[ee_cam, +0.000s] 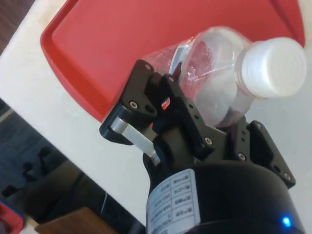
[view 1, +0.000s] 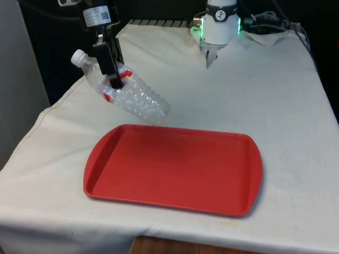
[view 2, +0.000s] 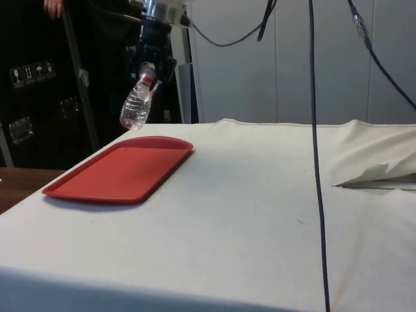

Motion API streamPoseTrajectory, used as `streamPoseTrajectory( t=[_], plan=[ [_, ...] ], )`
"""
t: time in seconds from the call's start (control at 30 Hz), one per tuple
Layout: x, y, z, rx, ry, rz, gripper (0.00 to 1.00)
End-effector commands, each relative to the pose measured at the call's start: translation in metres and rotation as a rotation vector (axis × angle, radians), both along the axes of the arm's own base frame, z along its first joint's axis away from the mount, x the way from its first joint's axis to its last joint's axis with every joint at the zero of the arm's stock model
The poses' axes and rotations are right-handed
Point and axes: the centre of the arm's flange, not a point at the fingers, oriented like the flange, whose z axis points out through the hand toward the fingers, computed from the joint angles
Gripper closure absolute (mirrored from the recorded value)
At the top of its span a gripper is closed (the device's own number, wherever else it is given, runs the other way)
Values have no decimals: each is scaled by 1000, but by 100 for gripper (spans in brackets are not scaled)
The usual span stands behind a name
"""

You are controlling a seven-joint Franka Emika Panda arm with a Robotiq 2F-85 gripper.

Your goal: Place the bottle upright on the tray.

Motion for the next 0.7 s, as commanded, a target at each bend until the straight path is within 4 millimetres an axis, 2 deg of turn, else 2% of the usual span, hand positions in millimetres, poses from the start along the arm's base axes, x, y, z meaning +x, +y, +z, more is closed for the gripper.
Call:
streamPoseTrajectory(
  t=[0.0, 0.37, 0.67],
  plan=[
    [3, 0, 0, -18, 4, -6, 86],
    [14, 9, 0, -90, 12, -1, 86],
    [24, 31, 2, -149, 14, 10, 86]
  ],
)
